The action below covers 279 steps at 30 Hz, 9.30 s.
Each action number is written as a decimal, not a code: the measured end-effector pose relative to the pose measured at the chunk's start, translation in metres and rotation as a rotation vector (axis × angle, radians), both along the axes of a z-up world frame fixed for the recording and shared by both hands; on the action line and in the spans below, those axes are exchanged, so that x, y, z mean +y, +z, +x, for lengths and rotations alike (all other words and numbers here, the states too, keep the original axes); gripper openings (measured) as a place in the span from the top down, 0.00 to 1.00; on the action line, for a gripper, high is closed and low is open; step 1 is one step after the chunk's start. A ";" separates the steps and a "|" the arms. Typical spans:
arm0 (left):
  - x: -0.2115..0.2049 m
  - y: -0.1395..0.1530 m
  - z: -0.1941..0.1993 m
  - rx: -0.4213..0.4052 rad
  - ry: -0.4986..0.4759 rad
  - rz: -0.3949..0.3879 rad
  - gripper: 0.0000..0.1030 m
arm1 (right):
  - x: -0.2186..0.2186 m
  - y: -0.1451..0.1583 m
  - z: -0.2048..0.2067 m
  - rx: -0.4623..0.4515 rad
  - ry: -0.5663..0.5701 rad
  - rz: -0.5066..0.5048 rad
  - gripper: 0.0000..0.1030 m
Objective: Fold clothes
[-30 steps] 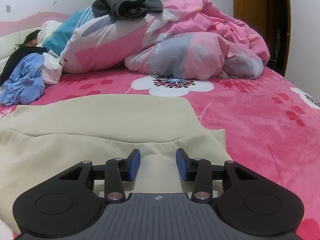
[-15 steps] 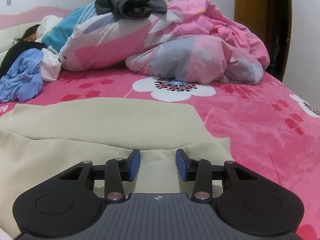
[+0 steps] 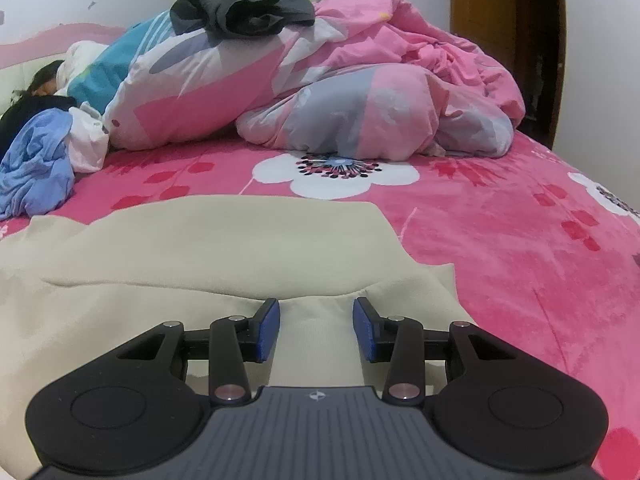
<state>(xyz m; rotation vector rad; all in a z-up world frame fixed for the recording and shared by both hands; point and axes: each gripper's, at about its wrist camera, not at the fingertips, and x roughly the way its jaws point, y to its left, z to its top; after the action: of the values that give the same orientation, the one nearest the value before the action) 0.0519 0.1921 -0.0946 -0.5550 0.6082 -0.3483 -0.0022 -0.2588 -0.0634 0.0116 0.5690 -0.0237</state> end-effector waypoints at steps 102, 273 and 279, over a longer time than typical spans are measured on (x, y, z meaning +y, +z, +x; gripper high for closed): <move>0.086 -0.036 0.032 0.048 0.006 -0.516 0.66 | 0.261 0.056 0.124 0.282 0.637 0.217 0.51; -0.188 0.045 -0.045 -0.025 0.110 0.664 0.00 | 0.028 0.005 -0.002 -0.196 -0.027 -0.159 0.04; -0.186 0.052 -0.020 -0.092 0.094 0.607 0.03 | 0.040 0.026 0.021 -0.126 0.086 -0.129 0.47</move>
<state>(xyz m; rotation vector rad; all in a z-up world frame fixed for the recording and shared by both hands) 0.0317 0.0066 -0.0427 0.0161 0.5623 -0.0871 0.0190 -0.2188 -0.0372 -0.1358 0.4411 0.0239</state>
